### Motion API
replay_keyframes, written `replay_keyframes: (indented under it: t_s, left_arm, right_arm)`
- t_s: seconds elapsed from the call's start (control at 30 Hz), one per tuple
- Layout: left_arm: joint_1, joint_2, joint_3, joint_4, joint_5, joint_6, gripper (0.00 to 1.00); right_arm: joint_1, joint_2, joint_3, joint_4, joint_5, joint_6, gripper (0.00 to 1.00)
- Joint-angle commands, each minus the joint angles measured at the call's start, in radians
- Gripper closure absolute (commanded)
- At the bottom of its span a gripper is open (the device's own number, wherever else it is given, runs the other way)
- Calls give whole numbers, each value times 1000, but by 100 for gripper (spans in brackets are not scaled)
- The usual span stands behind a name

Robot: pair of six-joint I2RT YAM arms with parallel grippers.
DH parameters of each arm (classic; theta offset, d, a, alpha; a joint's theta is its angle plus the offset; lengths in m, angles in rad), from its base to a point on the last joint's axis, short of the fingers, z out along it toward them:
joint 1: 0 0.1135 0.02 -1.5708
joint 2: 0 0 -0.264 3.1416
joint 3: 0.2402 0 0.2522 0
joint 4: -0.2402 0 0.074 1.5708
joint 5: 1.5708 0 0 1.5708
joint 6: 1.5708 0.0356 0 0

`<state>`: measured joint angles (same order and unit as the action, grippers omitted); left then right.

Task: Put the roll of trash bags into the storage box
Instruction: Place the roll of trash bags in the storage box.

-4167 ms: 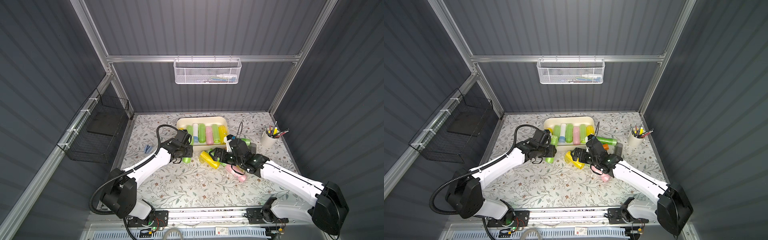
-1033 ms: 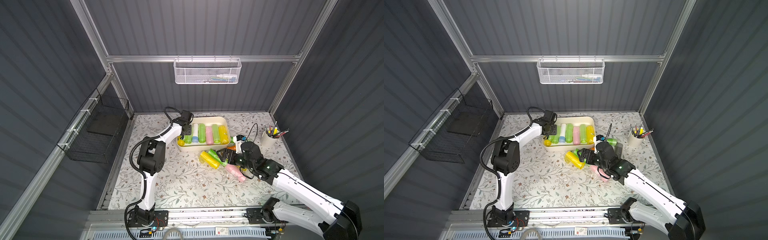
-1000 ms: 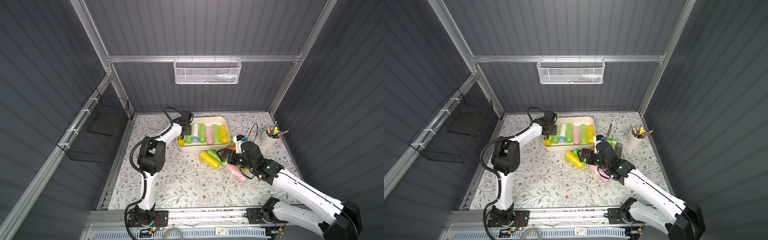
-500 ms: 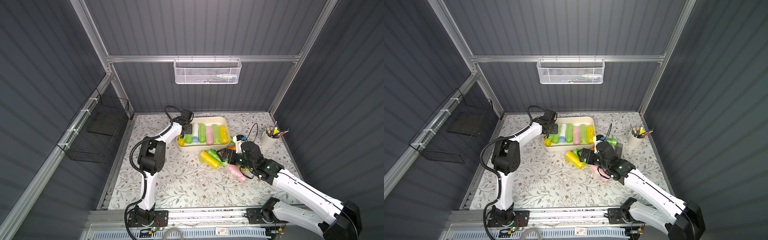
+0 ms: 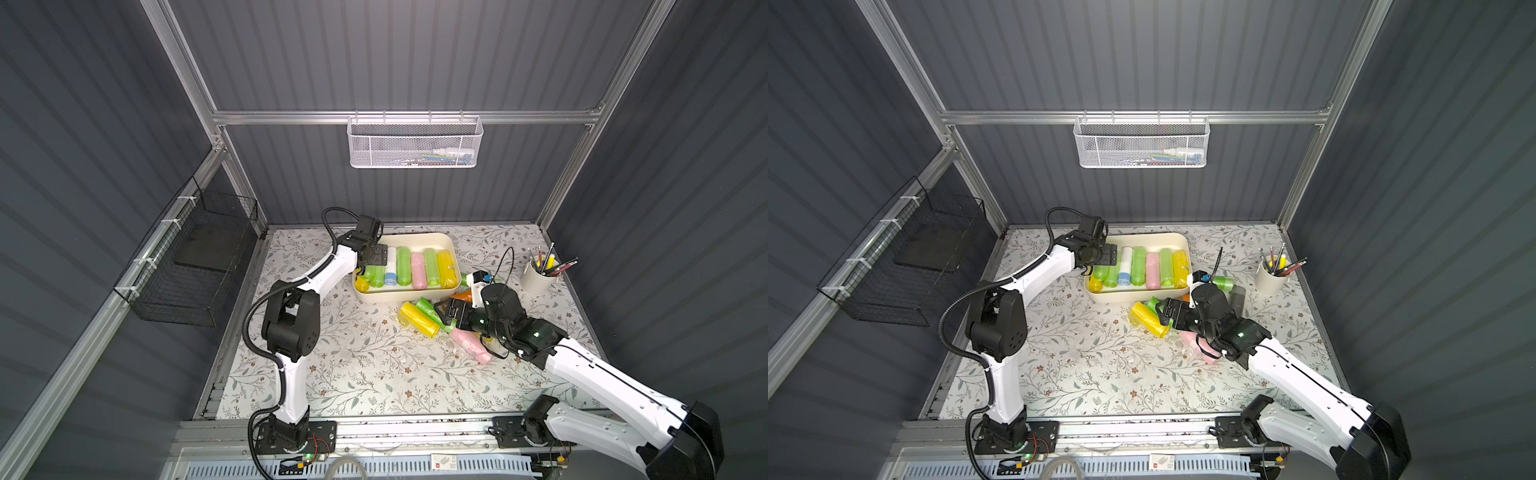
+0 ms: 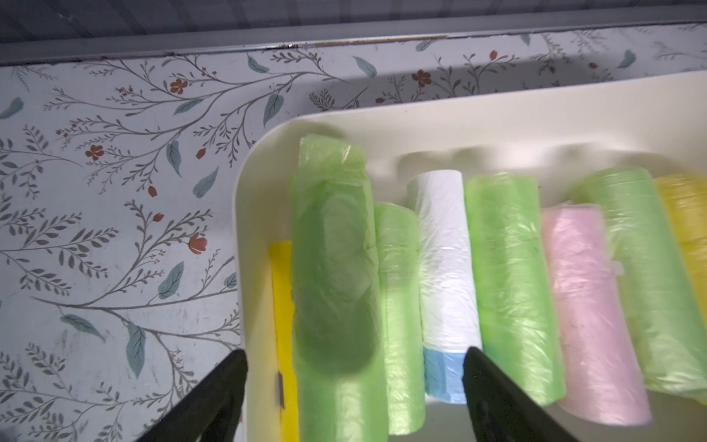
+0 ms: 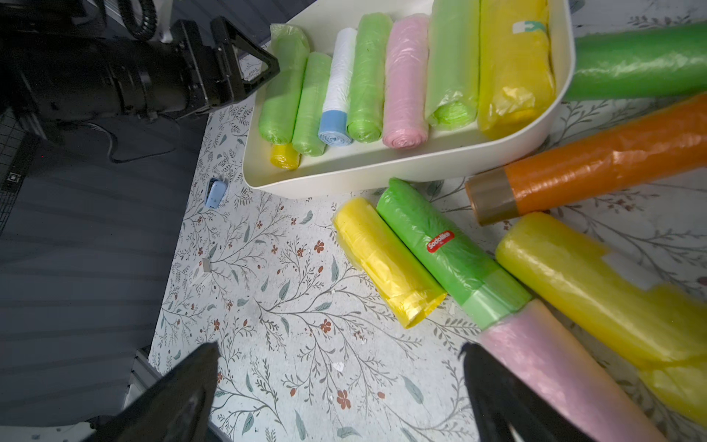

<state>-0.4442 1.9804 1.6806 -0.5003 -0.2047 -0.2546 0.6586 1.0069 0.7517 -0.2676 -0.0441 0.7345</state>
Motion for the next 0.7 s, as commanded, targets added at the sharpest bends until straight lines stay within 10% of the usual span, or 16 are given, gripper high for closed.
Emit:
replay_keyframes:
  t_s: [0.0, 0.67]
  left_arm:
    - [-1, -69, -39, 27, 35, 14, 5]
    - [-1, -772, -707, 185, 329, -225, 0]
  right_arm:
    - [-5, -10, 17, -37, 20, -26, 1]
    - [-5, 139, 122, -185, 100, -183, 1]
